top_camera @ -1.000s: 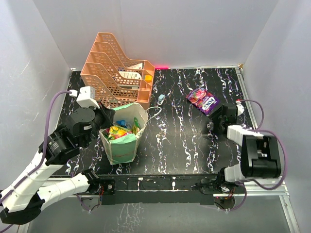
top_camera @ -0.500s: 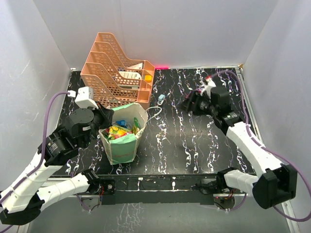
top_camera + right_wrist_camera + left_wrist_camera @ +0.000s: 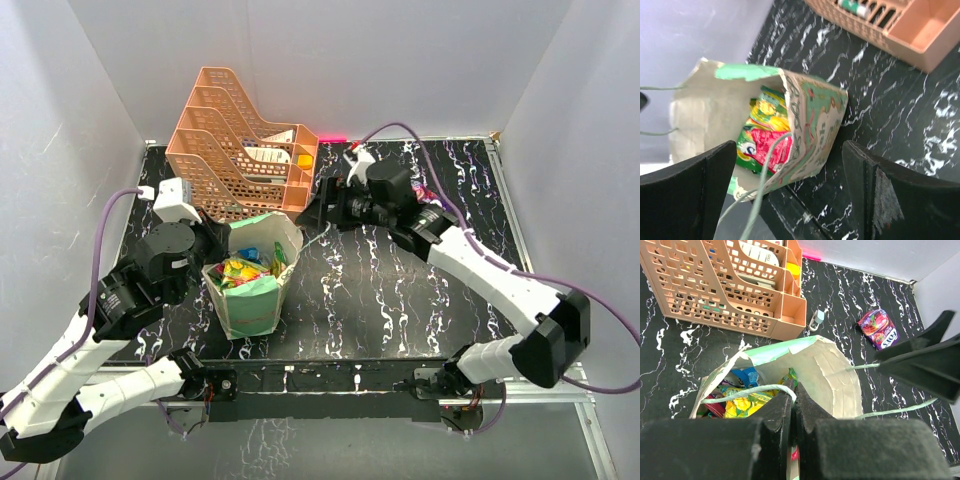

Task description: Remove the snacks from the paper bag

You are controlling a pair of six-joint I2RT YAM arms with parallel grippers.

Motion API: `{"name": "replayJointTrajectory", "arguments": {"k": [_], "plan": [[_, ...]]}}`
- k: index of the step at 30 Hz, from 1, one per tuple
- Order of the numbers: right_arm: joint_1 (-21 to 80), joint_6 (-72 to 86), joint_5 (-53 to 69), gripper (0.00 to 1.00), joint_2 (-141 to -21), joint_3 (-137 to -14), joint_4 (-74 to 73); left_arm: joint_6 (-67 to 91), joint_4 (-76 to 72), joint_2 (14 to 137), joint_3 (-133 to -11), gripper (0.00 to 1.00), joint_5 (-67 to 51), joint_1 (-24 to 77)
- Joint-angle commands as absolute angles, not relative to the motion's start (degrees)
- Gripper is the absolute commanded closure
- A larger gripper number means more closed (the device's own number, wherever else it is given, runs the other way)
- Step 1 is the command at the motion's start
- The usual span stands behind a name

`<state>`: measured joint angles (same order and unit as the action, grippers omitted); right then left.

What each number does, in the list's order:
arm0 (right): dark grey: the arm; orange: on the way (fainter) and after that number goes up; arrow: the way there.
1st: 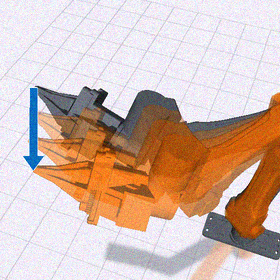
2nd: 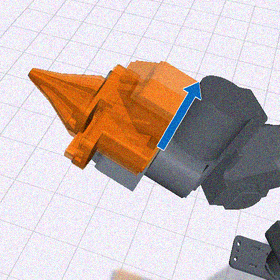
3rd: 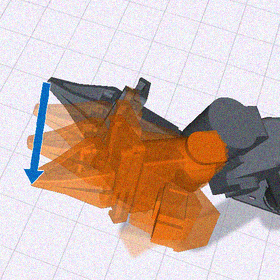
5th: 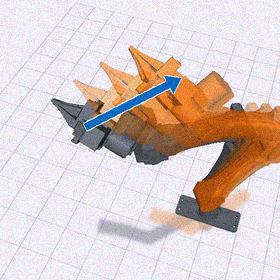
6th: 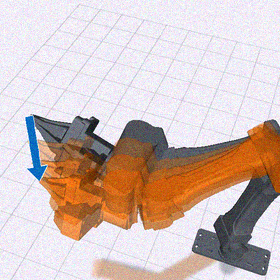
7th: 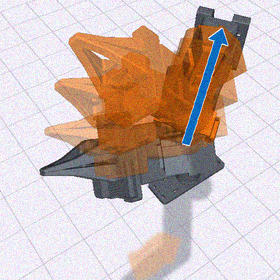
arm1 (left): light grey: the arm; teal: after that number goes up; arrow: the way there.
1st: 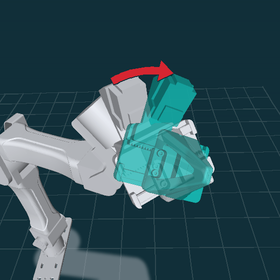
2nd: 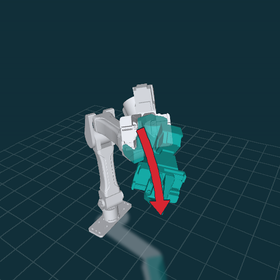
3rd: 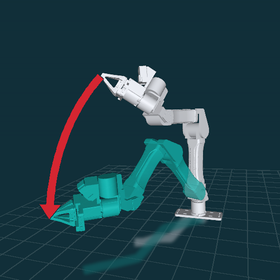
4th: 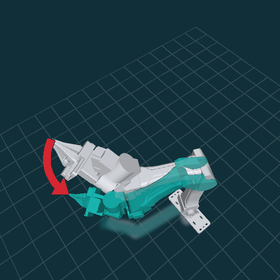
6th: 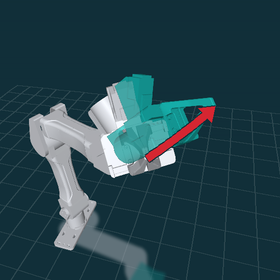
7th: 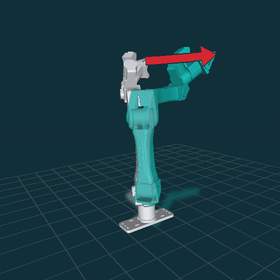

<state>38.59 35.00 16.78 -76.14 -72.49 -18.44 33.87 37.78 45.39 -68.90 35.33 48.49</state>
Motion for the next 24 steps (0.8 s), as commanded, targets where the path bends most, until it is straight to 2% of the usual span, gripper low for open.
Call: {"name": "replayJointTrajectory", "arguments": {"k": [1, 2, 3, 4, 5, 7, 13, 16, 19, 24], "plan": [[41.6, 36.8, 15.4, 0.17, -78.4, -77.3, -20.8, 33.4, 37.3, 44.8, -70.5, 1.0, 36.7, 48.5], [42.2, 37.4, 14.8, 0.29, -78.6, -78.1, -21.6, 33.4, 37.2, 44.9, -70.5, 1.0, 36.7, 48.5], [43.0, 38.3, 13.9, 0.53, -78.5, -78.3, -21.9, 33.3, 37.0, 45.0, -70.5, 1.0, 37.0, 48.5], [43.9, 39.1, 13.1, 0.7, -77.9, -78.2, -22.0, 33.0, 36.8, 45.0, -70.5, 1.0, 37.3, 48.5], [44.9, 39.8, 12.5, 0.8, -76.9, -76.9, -21.4, 32.6, 36.5, 45.3, -70.7, 1.0, 37.7, 48.5], [48.1, 41.6, 11.5, 0.9, -74.4, -73.4, -18.4, 31.0, 35.0, 45.8, -70.8, 1.0, 39.0, 48.5], [60.8, 46.7, 3.1, 0.93, -67.4, -61.7, -6.8, 24.9, 32.2, 53.9, -75.0, 1.0, 47.1, 48.5], [67.2, 47.8, -4.3, 0.93, -65.1, -57.5, -3.6, 21.4, 28.5, 57.0, -76.3, 1.0, 47.4, 48.4], [69.1, 49.7, -6.0, 0.92, -64.3, -53.6, -2.0, 17.9, 24.6, 58.1, -76.9, 1.0, 46.1, 48.3], [69.1, 47.3, -7.6, 0.79, -64.4, -50.9, -4.2, 16.9, 23.1, 57.6, -76.4, 1.0, 40.8, 48.2]]}}
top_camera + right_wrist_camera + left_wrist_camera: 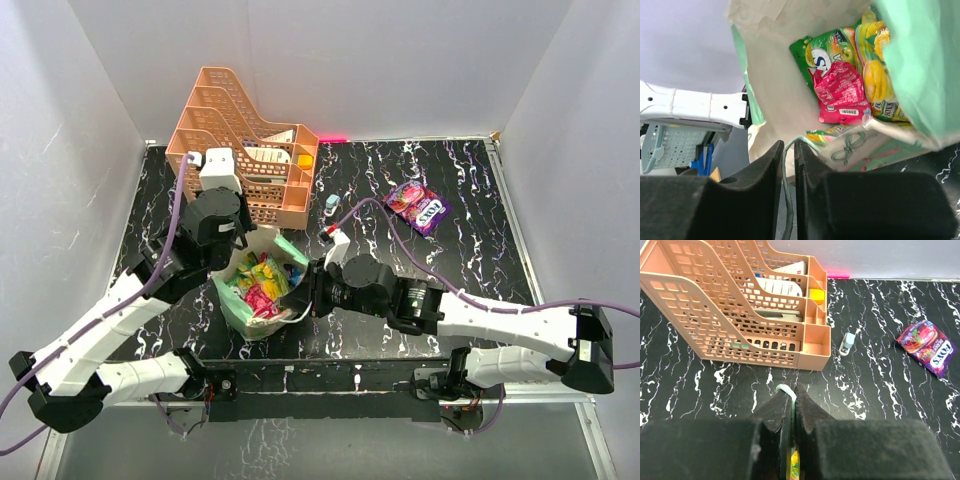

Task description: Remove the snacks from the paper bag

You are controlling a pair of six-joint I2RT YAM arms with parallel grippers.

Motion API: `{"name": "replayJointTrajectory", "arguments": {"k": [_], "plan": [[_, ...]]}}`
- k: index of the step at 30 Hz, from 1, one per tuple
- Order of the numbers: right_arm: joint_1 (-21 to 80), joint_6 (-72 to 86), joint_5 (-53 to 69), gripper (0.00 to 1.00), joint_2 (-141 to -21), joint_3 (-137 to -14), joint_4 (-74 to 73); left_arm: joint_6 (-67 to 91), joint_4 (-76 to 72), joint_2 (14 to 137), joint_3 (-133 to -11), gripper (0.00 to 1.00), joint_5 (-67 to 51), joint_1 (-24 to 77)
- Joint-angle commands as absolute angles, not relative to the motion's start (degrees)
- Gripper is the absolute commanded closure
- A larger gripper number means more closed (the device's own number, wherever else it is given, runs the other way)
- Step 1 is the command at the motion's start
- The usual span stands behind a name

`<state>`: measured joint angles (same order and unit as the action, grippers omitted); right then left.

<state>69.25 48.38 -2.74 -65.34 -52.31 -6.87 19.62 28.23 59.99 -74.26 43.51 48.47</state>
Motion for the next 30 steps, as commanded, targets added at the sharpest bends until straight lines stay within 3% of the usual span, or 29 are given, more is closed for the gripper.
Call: {"name": "replayJointTrajectory", "arguments": {"k": [1, 8, 15, 18, 22, 30], "plan": [[69.1, 46.0, -8.0, 0.76, -64.1, -50.7, -4.9, 17.0, 22.7, 56.6, -75.4, 1.0, 38.4, 48.2], [69.1, 40.0, -4.1, 0.74, -63.1, -48.3, -8.5, 14.4, 12.2, 43.5, -63.8, 1.0, 19.4, 48.3], [69.1, 39.9, -1.7, 0.76, -69.0, -47.7, -4.9, 8.8, 12.4, 47.8, -70.2, 1.0, 36.4, 48.3], [69.1, 39.5, -4.5, 0.76, -72.3, -50.6, -4.2, 5.7, 11.3, 50.1, -71.7, 1.0, 37.4, 48.3], [69.1, 40.4, -6.7, 0.75, -76.3, -51.7, -0.7, 2.8, 7.6, 49.6, -68.9, 1.0, 29.0, 48.3], [69.9, 43.4, -0.1, 0.75, -82.8, -52.9, 3.6, -0.7, -2.0, 46.4, -61.1, 1.0, 10.7, 48.3]]}}
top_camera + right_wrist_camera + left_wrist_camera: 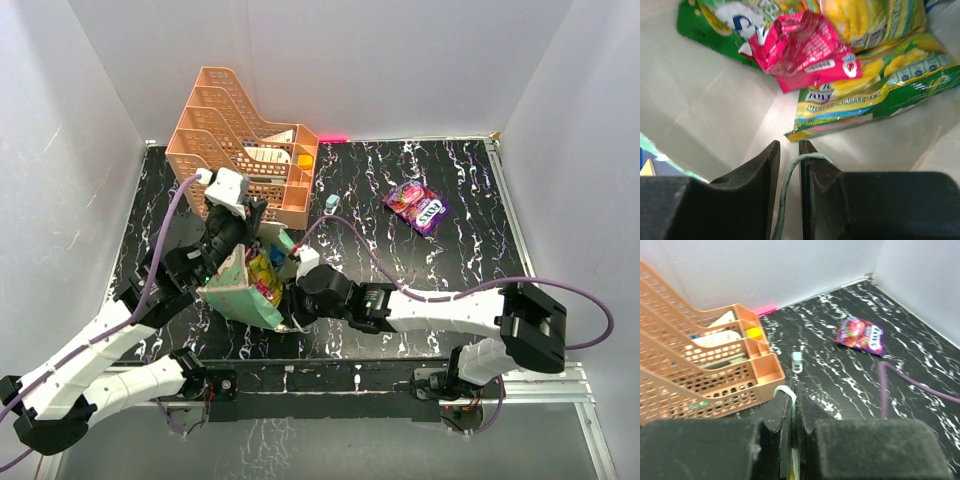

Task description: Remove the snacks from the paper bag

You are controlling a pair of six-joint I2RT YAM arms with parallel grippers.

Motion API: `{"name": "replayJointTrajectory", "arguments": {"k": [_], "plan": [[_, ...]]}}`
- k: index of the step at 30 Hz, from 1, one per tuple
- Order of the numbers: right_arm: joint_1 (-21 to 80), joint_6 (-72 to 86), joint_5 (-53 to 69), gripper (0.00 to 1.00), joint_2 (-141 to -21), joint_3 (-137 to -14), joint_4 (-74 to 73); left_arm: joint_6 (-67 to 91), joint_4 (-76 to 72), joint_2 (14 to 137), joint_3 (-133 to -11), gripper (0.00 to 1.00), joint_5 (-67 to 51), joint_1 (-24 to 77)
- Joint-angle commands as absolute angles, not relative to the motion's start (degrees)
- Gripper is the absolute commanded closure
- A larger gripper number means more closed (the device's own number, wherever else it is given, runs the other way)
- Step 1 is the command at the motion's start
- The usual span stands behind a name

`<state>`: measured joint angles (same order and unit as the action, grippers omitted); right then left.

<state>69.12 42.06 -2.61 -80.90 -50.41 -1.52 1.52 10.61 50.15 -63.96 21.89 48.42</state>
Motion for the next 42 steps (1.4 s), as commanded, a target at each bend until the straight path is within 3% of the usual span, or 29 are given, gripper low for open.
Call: {"name": "replayJointTrajectory", "arguments": {"k": [1, 6, 13, 19, 21, 24, 27, 30, 33, 38, 42], "plan": [[70.2, 43.6, -0.3, 0.75, -83.1, -53.1, 3.4, 0.2, -2.4, 45.9, -59.9, 1.0, 8.5, 48.3], [70.8, 45.8, -3.4, 0.73, -80.3, -51.8, 0.2, 6.8, -0.1, 43.3, -55.9, 1.0, 1.2, 48.3], [70.8, 50.9, -7.8, 0.62, -66.2, -41.4, -6.5, 12.4, 7.6, 37.8, -53.6, 1.0, 2.4, 48.3], [70.7, 47.1, -14.2, 0.4, -55.2, -39.7, -19.6, 15.6, 9.6, 35.8, -53.1, 1.0, 3.7, 48.3], [70.7, 40.4, -17.5, 0.31, -52.5, -41.5, -22.8, 15.9, 10.0, 35.9, -53.3, 1.0, 4.6, 48.3], [70.7, 26.0, -20.0, 0.26, -50.1, -45.2, -22.9, 16.3, 11.8, 36.1, -54.5, 1.0, 6.4, 48.2], [70.7, 9.8, -16.0, 0.26, -50.4, -48.5, -17.8, 16.4, 13.9, 36.4, -56.0, 1.0, 9.5, 48.3], [70.7, -10.0, -3.4, 0.28, -51.8, -47.6, -8.1, 16.5, 15.6, 37.1, -57.3, 1.0, 12.0, 48.3], [70.8, -33.3, 8.5, 0.29, -54.6, -47.6, -7.5, 17.0, 16.9, 37.6, -58.2, 1.0, 13.3, 48.3], [70.7, -52.9, 9.8, 0.23, -59.1, -48.9, -7.2, 16.7, 17.7, 37.0, -59.3, 1.0, 14.5, 48.3], [70.5, -59.9, 7.9, 0.27, -63.6, -51.1, -10.2, 15.9, 18.2, 36.3, -59.9, 1.0, 16.0, 48.3]]}}
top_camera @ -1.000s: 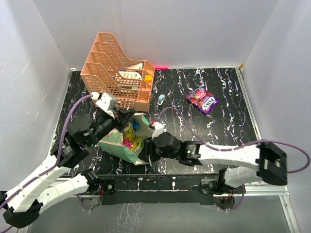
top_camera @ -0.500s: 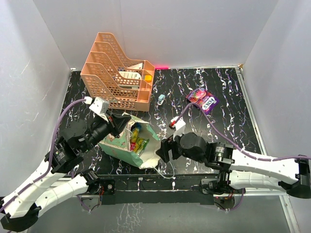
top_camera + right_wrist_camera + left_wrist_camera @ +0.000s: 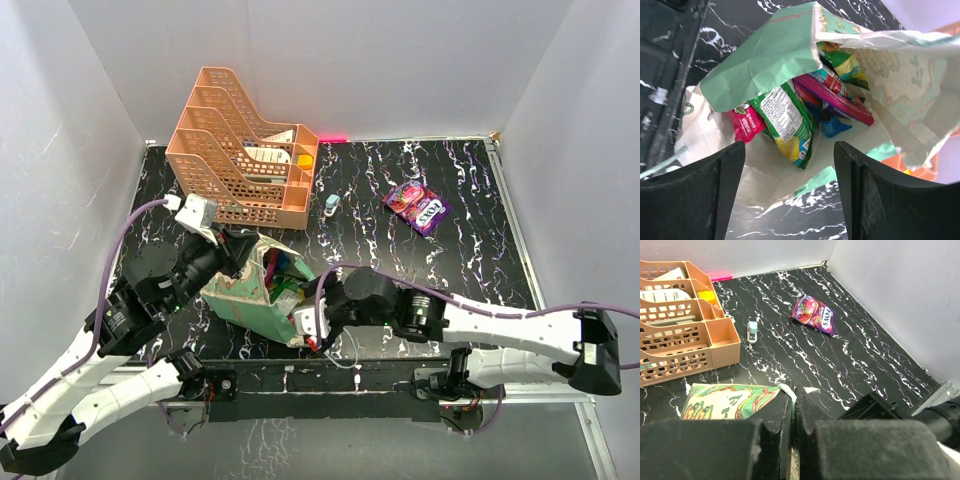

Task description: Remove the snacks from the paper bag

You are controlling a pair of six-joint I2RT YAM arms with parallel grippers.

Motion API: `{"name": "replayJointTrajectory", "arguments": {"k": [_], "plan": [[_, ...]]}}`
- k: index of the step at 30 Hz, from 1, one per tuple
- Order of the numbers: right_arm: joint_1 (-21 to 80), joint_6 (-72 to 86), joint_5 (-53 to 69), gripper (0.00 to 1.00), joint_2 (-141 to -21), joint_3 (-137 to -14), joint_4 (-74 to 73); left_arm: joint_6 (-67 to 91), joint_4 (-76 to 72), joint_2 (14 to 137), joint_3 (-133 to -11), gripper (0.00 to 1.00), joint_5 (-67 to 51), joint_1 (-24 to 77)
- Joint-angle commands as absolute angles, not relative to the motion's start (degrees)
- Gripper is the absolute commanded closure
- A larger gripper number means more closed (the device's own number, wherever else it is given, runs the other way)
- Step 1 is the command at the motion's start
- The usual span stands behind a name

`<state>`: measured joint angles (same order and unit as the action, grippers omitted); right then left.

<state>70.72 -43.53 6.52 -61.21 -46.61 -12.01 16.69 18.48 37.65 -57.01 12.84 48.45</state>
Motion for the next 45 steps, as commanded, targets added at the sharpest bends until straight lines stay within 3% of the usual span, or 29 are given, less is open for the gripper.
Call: {"name": "replayJointTrajectory", "arguments": {"k": [1, 10, 30, 37, 42, 45], "plan": [[70.4, -61.3, 7.8, 0.28, -64.4, -50.9, -9.8, 15.8, 18.0, 36.0, -59.8, 1.0, 16.1, 48.2], [67.4, -66.3, 7.6, 0.47, -71.2, -50.4, -7.7, 14.8, 18.5, 35.4, -59.8, 1.0, 16.1, 48.3], [65.8, -67.2, 10.4, 0.52, -83.5, -52.2, 0.9, 15.3, 19.2, 34.1, -59.2, 1.0, 16.0, 48.3], [65.8, -66.8, 9.7, 0.66, -87.1, -54.2, 1.4, 15.2, 19.4, 34.1, -59.4, 1.0, 16.4, 48.3], [65.7, -66.2, 10.0, 0.92, -84.8, -53.0, 1.0, 15.0, 20.1, 34.3, -59.8, 1.0, 17.3, 48.2], [65.7, -64.4, 10.1, 0.93, -81.3, -53.1, -0.1, 15.0, 20.5, 34.7, -60.2, 1.0, 17.9, 48.2]]}}
